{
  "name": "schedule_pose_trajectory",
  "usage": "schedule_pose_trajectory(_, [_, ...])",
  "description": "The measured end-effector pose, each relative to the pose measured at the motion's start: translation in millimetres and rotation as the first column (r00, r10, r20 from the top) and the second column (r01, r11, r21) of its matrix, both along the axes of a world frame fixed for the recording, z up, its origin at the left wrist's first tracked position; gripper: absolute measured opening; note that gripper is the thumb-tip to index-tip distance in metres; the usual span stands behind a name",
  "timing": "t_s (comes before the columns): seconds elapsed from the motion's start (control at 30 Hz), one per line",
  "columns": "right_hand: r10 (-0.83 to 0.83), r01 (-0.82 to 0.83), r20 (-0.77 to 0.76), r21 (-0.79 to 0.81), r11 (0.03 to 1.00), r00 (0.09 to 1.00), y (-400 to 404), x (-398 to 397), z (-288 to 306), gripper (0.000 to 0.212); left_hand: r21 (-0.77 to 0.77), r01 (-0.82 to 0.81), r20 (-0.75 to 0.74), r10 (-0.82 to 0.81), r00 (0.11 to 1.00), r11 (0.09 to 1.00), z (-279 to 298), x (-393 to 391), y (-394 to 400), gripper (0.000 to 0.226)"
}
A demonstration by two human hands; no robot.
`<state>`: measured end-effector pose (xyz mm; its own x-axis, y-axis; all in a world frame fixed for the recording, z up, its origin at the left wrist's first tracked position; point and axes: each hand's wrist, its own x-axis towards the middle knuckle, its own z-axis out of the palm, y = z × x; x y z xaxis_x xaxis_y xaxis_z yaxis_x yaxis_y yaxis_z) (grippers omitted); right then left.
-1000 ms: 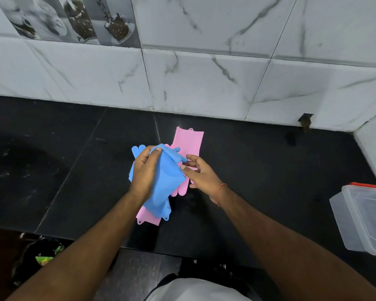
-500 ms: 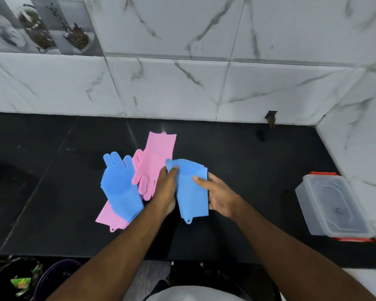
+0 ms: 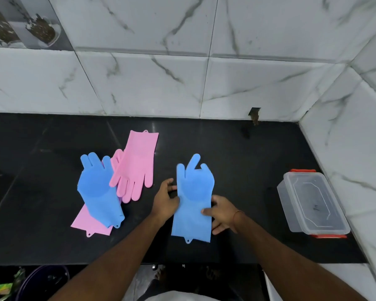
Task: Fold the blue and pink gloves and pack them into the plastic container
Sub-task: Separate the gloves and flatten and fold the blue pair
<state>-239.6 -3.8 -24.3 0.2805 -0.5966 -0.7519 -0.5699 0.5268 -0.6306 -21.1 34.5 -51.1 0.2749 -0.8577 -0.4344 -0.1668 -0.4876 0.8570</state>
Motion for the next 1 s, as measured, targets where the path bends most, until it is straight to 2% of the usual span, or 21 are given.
schedule_pose_trajectory(0.13, [0.122, -0.119, -0.028, 0.101, 0.988, 0.992, 5.7, -6.6, -12.1, 0.036, 0.062, 0.116, 0.215, -0.127, 0.968, 0.991, -12.1, 6.4, 15.2, 0.072])
schedule_pose_trajectory(0.27, [0.08, -0.083, -0.092, -0.034, 0.996, 0.993, -0.7, -4.9, -23.6, 0.024, 0.082, 0.197, 0.318, -0.213, 0.924, 0.977, -13.9, 8.1, 22.7, 0.069])
schedule_pose_trajectory(0.4, [-0.007, -0.013, -0.113, -0.176, 0.984, 0.994, -14.9, 0.9, -27.2, 0.016, 0.108, 0.225, 0.37, -0.25, 0.895, 0.968, -11.5, 9.4, 19.1, 0.071])
schedule_pose_trajectory(0.7, [-0.041, -0.012, -0.141, -0.354, 0.935, 0.989, -36.1, 17.3, -41.9, 0.034, 0.135, 0.273, 0.45, -0.304, 0.84, 0.953, -12.5, 7.2, 14.7, 0.066])
schedule_pose_trajectory(0.83, [-0.084, 0.01, -0.165, -0.404, 0.915, 0.983, -40.8, 15.2, -44.3, 0.034, 0.116, 0.284, 0.46, -0.305, 0.834, 0.952, -11.3, 1.5, 7.5, 0.071])
schedule_pose_trajectory(0.93, [-0.127, 0.034, -0.185, -0.438, 0.899, 0.975, -45.1, 0.8, -44.6, 0.033, 0.1, 0.387, 0.519, -0.38, 0.765, 0.917, -10.3, -6.7, -3.7, 0.077])
schedule_pose_trajectory(1.0, [-0.145, 0.041, -0.201, -0.446, 0.894, 0.969, -48.0, -14.4, -42.9, 0.033, 0.098, 0.473, 0.588, -0.434, 0.682, 0.876, -9.9, -17.4, -10.8, 0.075])
